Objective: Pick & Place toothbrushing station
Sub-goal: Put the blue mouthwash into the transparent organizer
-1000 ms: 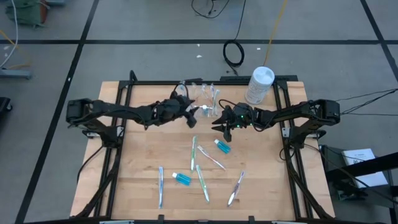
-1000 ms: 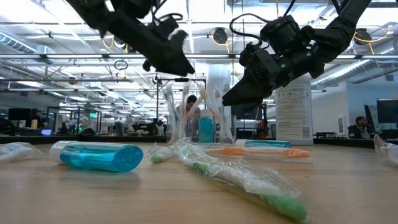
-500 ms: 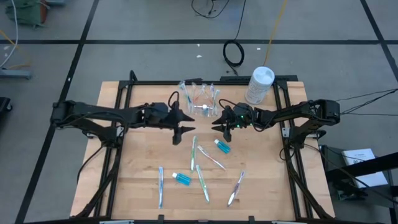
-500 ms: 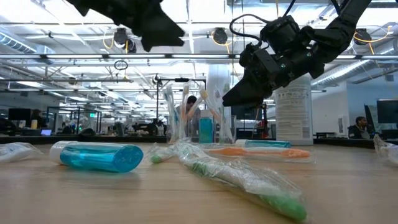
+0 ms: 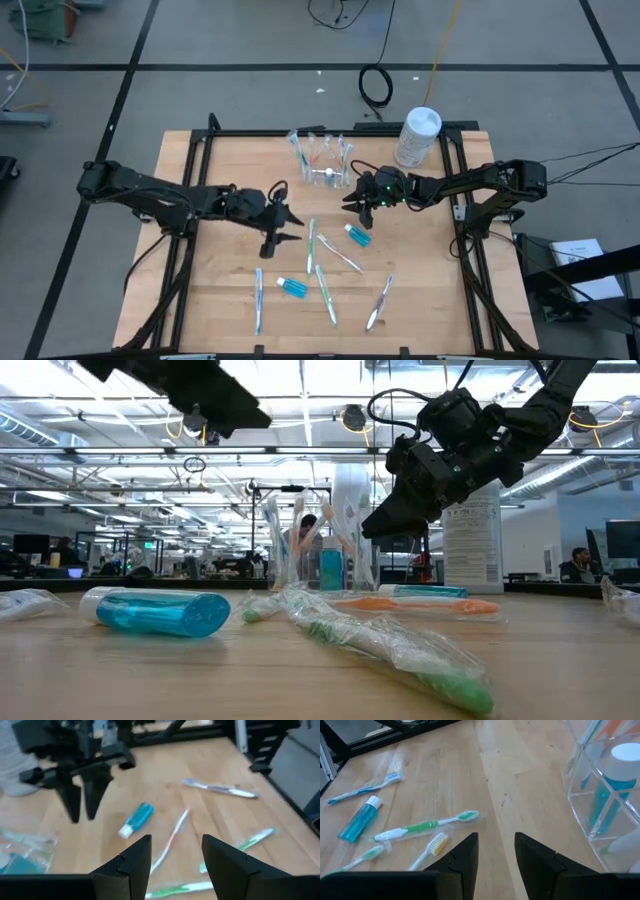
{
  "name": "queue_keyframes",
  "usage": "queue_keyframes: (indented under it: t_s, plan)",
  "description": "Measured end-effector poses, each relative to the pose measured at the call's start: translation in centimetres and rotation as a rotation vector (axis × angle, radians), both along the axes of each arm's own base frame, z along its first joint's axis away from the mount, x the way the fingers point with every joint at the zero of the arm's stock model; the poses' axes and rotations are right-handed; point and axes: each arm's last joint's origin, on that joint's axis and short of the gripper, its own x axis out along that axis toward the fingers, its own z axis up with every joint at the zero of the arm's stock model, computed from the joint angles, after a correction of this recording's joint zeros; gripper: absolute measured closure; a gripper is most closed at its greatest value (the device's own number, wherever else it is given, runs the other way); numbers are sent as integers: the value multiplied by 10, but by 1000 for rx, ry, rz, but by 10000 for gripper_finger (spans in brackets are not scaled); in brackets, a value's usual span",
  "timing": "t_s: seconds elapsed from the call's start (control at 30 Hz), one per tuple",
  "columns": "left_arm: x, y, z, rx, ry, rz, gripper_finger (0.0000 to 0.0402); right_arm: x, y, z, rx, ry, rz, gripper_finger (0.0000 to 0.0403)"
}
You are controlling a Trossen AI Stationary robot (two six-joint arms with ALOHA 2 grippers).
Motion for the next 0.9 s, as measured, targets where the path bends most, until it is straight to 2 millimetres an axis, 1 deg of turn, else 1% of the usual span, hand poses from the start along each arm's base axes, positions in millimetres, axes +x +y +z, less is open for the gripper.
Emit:
queue_keyframes:
  t_s: [0.27, 0.4, 0.47, 0.53, 0.63, 0.73, 0.83, 0.9]
  plan:
    - [-26, -8, -31, -82, -13, -7, 220, 0, 4, -1, 1, 12, 15, 284]
    - [-42, -12, -40, -141, -6, -10, 220, 1, 6, -1, -4, 13, 25, 284]
    - [-48, -16, -51, -168, 9, -18, 220, 1, 6, -1, -6, 11, 26, 284]
    - [-53, -20, -61, -186, -4, -36, 220, 1, 6, -1, -6, 12, 26, 284]
    - [-60, -30, -73, -205, -67, -92, 220, 1, 6, -1, -6, 11, 25, 284]
    - [-66, -38, -90, -220, -83, -135, 220, 1, 6, -1, -4, 10, 24, 284]
    - [-68, -50, -94, -230, -137, -198, 220, 1, 6, -1, -1, 6, 23, 284]
    - [-68, -58, -99, -210, -125, -239, 220, 1, 6, 0, -2, 4, 23, 284]
